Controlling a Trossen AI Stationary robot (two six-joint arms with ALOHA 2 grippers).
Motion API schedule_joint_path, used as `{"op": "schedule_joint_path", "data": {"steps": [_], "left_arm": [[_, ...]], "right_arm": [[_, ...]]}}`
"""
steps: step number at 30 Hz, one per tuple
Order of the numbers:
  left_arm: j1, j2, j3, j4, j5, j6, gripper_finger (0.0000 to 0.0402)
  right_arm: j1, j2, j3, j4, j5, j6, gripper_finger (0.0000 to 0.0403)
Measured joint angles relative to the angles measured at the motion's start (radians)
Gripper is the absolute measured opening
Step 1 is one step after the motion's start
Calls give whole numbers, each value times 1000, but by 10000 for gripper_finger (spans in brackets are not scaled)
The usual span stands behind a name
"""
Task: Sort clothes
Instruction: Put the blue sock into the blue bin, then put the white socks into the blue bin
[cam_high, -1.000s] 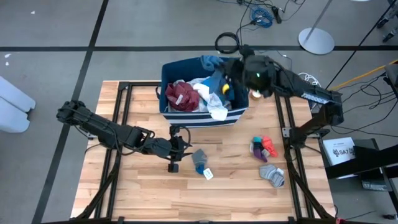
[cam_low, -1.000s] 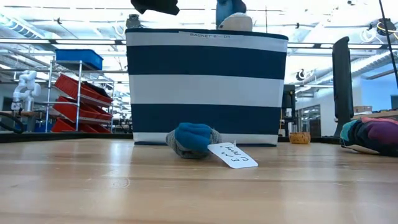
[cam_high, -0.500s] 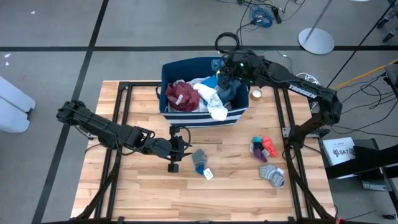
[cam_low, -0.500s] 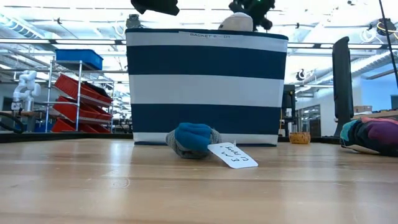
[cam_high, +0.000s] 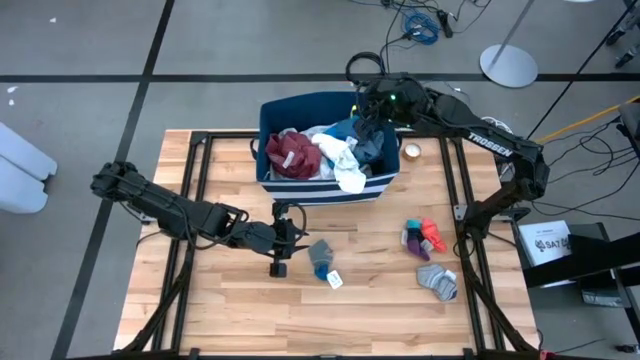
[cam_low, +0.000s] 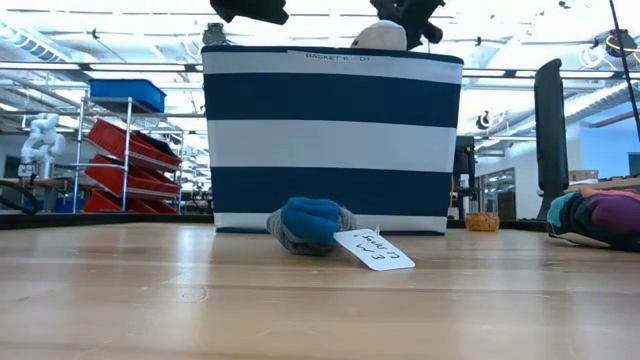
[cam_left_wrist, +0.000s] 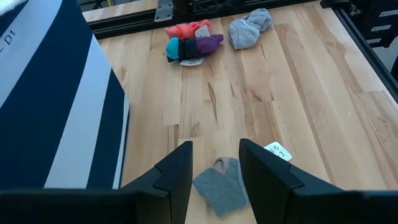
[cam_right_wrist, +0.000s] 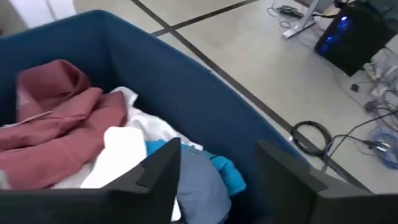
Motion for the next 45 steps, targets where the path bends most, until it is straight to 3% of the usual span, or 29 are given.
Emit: {"op": "schedule_joint_path", "data": {"steps": [3,6,12,14,18,21,30,39,45], "left_arm": [[0,0,0,0,0,0,141],[0,0,0,0,0,0,141],[0,0,0,-3,0,0,141],[0,0,0,-3,0,0,141],[0,0,0,-2,0,-1,141],[0,0,0,-2,0,-18,141],[0,0,0,-9,0,-18,141],[0,0,0,-9,0,-24,141],[0,0,0,-9,0,-24,141]], "right_arm": [[9,0,37,-62,-29,6,210],[26,-1,82,-171,-125,-1,223],[110,-2,98,-405,-548,-1,221],[177,-6,82,-419,-584,18,217],[331,-3,47,-413,-482,27,213],[444,-4,19,-385,-343,27,213],[731,-4,-84,-311,311,-36,212],[755,-3,-257,-57,426,-111,212],[744,-3,-280,51,527,-206,212]]}}
